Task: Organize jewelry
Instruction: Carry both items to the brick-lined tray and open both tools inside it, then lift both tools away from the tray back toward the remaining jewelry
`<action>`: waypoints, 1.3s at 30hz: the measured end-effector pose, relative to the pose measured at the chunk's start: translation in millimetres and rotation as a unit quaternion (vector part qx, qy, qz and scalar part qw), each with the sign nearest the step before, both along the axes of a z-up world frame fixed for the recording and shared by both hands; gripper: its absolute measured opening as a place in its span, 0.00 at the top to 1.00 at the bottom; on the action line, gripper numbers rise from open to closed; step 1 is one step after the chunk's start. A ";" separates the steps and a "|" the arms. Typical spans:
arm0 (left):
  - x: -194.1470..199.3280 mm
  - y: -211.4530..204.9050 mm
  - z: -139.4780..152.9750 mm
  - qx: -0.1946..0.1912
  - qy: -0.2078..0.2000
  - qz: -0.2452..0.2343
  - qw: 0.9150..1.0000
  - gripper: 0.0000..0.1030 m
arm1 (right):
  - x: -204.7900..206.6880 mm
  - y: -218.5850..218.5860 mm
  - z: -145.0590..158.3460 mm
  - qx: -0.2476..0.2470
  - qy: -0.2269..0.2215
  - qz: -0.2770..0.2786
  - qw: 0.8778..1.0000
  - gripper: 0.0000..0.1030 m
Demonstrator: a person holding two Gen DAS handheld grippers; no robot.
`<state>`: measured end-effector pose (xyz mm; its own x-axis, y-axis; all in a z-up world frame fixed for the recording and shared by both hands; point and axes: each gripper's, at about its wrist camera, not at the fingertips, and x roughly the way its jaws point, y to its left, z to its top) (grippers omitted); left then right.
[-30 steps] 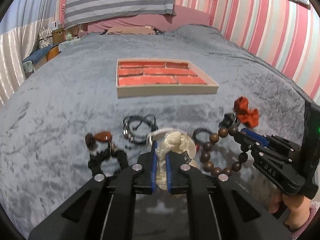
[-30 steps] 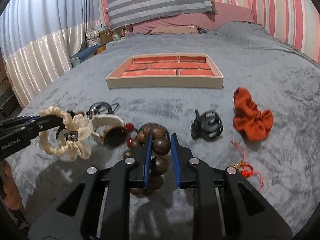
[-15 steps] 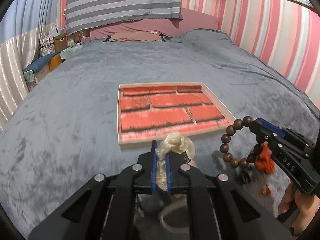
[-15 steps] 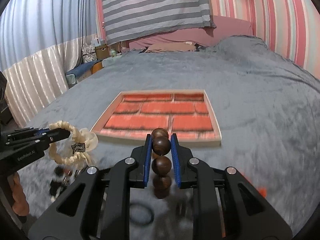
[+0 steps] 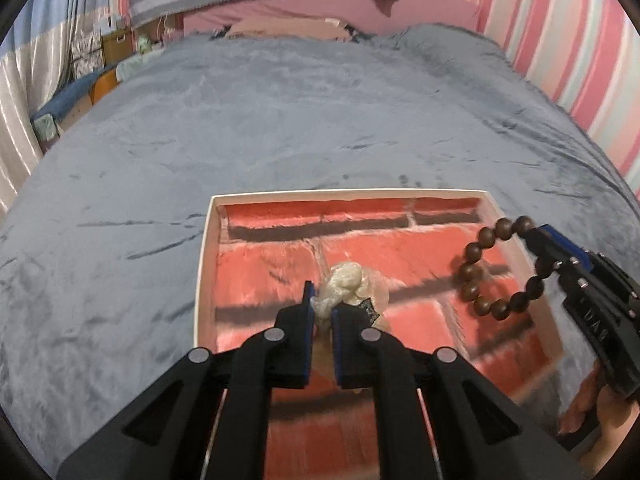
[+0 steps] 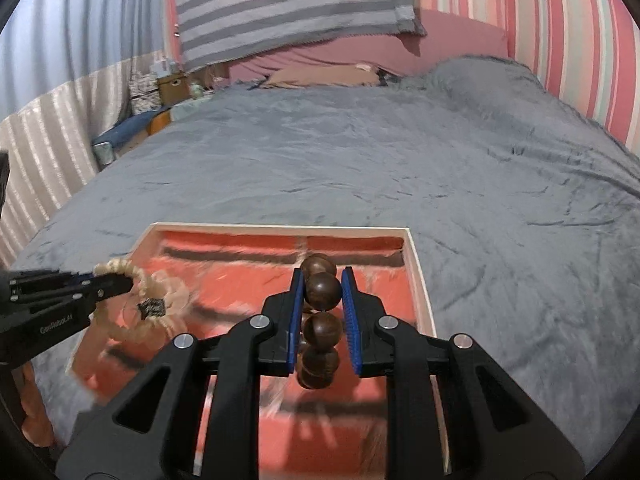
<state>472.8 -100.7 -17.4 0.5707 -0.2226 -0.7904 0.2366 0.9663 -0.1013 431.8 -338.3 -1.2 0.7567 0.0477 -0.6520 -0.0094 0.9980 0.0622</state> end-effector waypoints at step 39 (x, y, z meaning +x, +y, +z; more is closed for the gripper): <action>15.6 3.6 16.1 0.040 -0.020 -0.002 0.999 0.30 | -10.8 -41.4 20.3 -0.039 0.051 -0.034 0.997 0.11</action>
<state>488.5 -97.1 -1.3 0.6018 -0.1622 -0.7820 0.2437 0.9698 -0.0136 421.0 -379.7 19.1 0.6867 -0.0552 -0.7248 0.0608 0.9980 -0.0184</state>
